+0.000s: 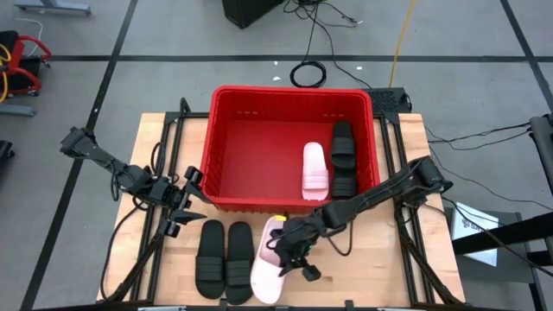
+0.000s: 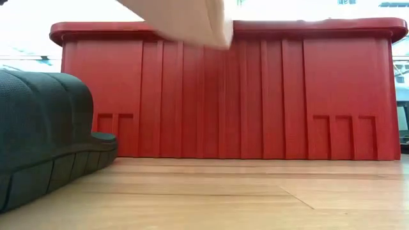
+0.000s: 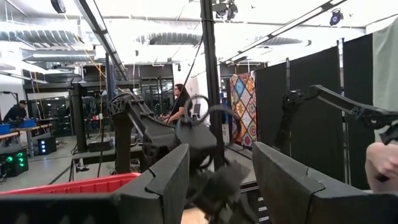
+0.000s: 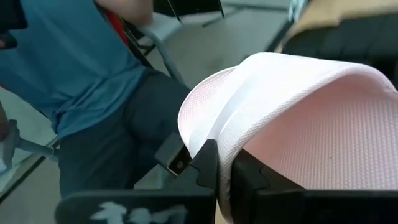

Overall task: Pick and place slides into bin
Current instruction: Put the white slide into the red bin

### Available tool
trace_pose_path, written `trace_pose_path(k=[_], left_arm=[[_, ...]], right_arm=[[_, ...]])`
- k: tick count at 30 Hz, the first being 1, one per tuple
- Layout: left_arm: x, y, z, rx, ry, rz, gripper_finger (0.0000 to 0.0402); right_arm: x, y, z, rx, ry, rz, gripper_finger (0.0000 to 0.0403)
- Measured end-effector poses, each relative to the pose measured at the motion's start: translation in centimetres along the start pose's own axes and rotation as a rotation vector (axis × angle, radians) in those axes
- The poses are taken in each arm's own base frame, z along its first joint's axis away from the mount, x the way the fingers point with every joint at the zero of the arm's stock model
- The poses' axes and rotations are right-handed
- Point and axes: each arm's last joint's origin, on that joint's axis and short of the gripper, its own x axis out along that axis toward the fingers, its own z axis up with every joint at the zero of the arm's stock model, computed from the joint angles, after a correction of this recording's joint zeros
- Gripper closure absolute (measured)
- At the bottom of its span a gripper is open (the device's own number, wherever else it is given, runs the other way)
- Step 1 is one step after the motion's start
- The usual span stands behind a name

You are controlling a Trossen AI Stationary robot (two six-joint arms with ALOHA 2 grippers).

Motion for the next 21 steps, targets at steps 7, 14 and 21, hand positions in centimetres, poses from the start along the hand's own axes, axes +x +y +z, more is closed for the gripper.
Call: trace_pose_path(k=[7,14,21], left_arm=[[0.0,0.1,0.3,-0.005,-0.024,0.016,0.0217],[-0.1,0.4,0.2,0.001,-0.006,0.141,0.0218],[-0.1,0.8,0.1,0.090,0.020,0.235,0.0217]], right_arm=[[-3.9,1.5,2.7,-0.140,-0.110,-0.006,0.0399],[-9.7,3.3,5.5,-0.367,-0.258,-0.063,0.0399],[-16.7,3.8,7.1,-0.475,-0.351,-0.409,0.0399]])
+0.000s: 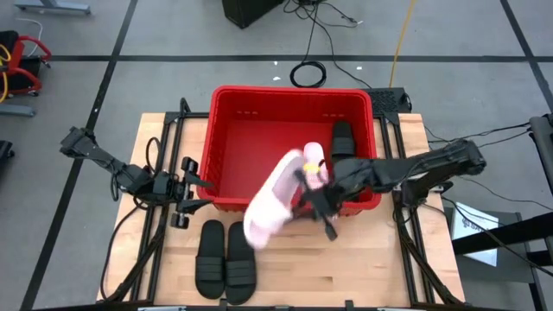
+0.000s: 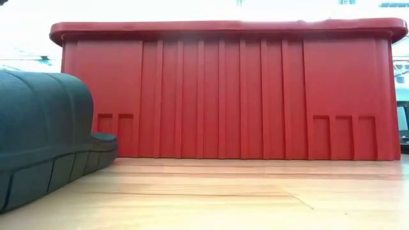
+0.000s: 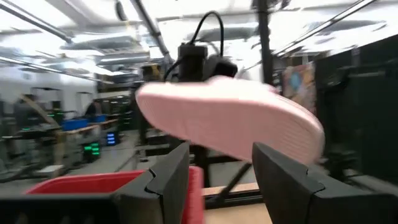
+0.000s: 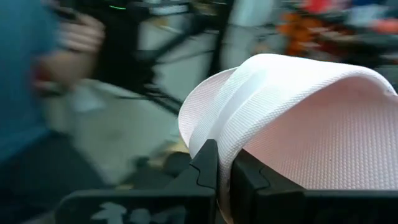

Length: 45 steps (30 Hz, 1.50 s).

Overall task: Pick and place slides into bin
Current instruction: Put the white slide into the red bin

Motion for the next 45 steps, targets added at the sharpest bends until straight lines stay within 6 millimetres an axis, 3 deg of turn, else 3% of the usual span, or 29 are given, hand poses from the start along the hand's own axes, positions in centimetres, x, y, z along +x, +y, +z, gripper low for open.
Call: trace_pose_path(k=[8,21,26,37,45], left_arm=[[0.3,1.6,0.0,0.099,0.021,0.188,0.0217],[1.8,6.3,4.5,0.234,0.183,0.386,0.0218],[1.4,8.4,5.8,0.266,0.181,0.417,0.0218],[0.0,13.0,5.8,0.206,0.203,0.419,0.0218],[-0.7,16.5,5.0,0.128,0.234,0.420,0.0218]], right_arm=[[-5.4,-4.0,0.2,-0.088,0.140,-0.335,0.0399],[-11.8,-10.4,-2.2,-0.006,0.294,-0.610,0.0399],[-14.6,-12.8,-3.9,0.091,0.307,-0.586,0.0399],[-19.7,-16.8,-8.4,0.314,0.318,-0.496,0.0399],[-20.7,-18.1,-12.6,0.434,0.366,-0.310,0.0399]])
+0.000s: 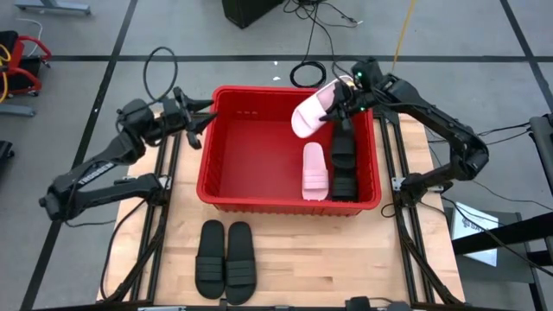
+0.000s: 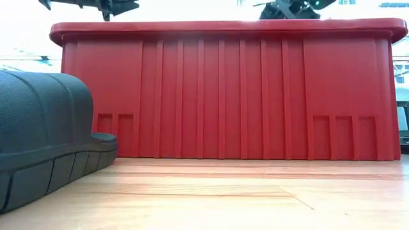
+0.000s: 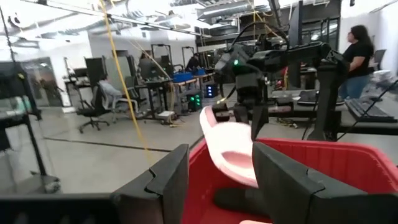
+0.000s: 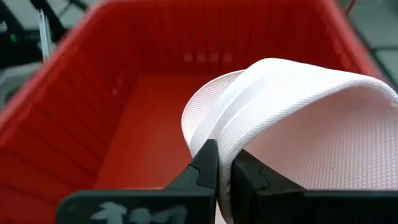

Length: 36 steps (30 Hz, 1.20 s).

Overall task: Pick and place slides into bin
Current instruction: Put the white slide into the red bin

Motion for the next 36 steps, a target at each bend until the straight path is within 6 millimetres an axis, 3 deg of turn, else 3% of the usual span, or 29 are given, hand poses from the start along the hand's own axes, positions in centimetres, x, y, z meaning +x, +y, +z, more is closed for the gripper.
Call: trace_pose_path(k=[10,21,28,36], left_arm=[[2.1,1.8,-1.4,-0.067,0.012,-0.105,0.0218],[2.1,1.7,-1.4,-0.072,0.012,-0.146,0.0218],[2.1,1.6,-1.5,-0.077,0.016,-0.184,0.0218],[2.1,1.6,-1.4,-0.095,0.018,-0.186,0.0218]], right_arm=[[2.3,-1.9,-3.4,0.032,0.207,0.133,0.0400],[3.8,-3.4,-2.5,0.013,0.308,0.409,0.0402],[6.5,-3.3,-4.0,-0.098,0.356,0.605,0.0402],[9.3,-4.4,-5.7,-0.120,0.389,0.634,0.0402]])
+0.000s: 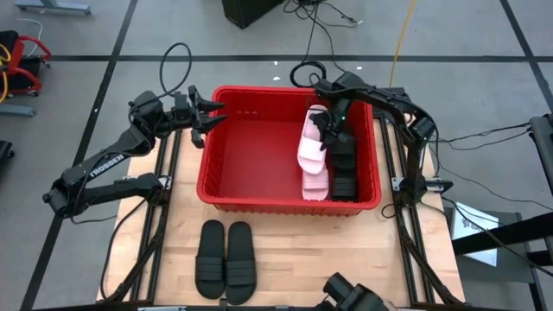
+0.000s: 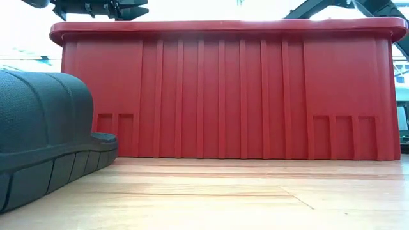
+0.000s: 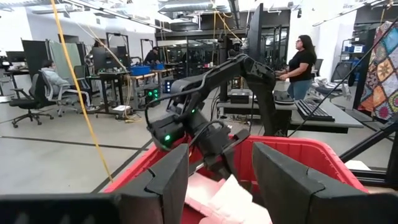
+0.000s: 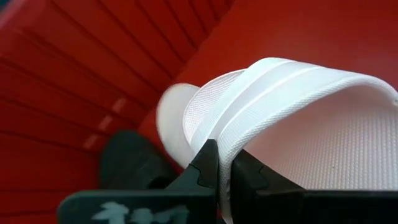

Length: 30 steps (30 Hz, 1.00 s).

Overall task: Pick and place slides into bin
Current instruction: Put the white slide into the red bin

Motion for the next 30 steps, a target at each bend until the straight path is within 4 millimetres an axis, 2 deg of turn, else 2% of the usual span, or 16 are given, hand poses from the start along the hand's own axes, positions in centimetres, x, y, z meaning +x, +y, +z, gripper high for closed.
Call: trace_pose_path(k=[4,13,30], left_arm=[[0.0,0.0,0.0,-0.007,0.000,0.000,0.0218],[0.0,-0.1,0.0,-0.020,0.002,-0.016,0.0218],[0.0,-0.2,0.0,-0.021,0.001,-0.050,0.0218]], right_arm=[[0.3,-0.8,-0.5,0.000,0.035,-0.015,0.0402],[0.1,-0.7,-0.8,0.032,0.044,-0.008,0.0402],[2.2,-1.0,-2.4,0.110,0.054,0.014,0.0401]])
